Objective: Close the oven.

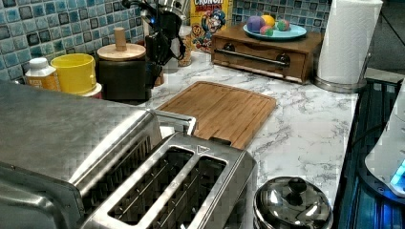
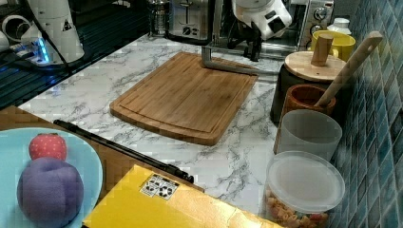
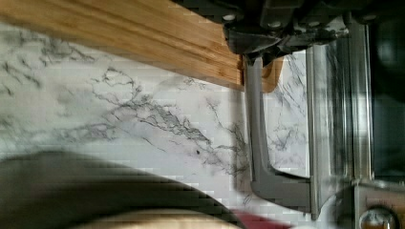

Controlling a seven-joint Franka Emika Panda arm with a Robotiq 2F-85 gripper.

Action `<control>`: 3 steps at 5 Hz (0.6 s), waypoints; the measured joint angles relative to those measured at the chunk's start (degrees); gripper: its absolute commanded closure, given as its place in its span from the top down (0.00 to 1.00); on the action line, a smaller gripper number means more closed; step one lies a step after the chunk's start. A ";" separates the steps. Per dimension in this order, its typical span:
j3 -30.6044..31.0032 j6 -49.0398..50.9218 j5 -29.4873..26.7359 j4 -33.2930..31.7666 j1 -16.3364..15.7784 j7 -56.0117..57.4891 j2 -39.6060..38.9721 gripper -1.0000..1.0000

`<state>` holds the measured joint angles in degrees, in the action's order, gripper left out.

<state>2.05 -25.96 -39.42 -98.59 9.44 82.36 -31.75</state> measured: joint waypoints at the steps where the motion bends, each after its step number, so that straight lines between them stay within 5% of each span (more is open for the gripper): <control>1: 0.04 1.33 2.18 1.73 -0.45 1.85 -2.15 0.00; 3: 1.69 3.33 2.49 1.62 -0.50 1.85 -3.53 0.00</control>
<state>3.74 -22.63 -36.93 -96.97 8.94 84.21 -35.28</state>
